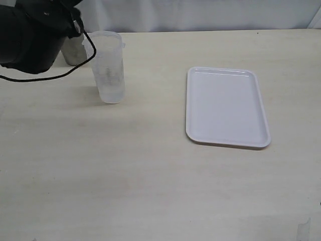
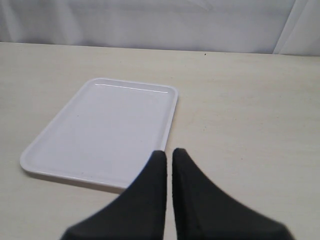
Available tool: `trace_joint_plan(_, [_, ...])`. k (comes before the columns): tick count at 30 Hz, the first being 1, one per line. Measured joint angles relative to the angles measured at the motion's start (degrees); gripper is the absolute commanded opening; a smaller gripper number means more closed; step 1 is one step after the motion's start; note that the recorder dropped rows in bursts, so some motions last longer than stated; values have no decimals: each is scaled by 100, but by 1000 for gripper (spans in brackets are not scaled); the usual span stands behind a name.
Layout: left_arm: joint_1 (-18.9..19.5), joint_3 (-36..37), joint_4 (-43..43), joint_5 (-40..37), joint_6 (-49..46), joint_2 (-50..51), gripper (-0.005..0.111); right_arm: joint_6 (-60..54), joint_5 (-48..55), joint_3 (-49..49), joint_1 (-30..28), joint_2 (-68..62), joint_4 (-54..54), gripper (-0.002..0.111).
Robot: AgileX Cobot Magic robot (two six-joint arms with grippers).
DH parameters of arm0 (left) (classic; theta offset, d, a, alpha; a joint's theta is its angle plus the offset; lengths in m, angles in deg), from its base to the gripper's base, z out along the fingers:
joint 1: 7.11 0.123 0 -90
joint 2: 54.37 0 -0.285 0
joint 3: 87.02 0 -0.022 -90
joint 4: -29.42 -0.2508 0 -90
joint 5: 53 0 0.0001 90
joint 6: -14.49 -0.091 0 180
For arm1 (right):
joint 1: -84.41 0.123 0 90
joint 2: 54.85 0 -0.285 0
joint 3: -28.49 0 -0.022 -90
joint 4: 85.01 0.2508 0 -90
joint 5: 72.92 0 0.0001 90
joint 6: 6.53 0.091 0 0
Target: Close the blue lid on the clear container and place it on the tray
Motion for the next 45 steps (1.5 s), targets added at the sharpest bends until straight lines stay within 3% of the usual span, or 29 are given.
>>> trace_joint_plan(5, [0, 496, 47, -407, 0, -9, 0, 0, 0, 0, 0, 0, 0, 4])
trace_joint_plan(31, [0, 506, -577, -1204, 525, -9, 0, 0, 0, 0, 0, 0, 0, 4])
trace_joint_plan(45, [0, 506, -632, -1207, 534, -9, 0, 0, 0, 0, 0, 0, 0, 4])
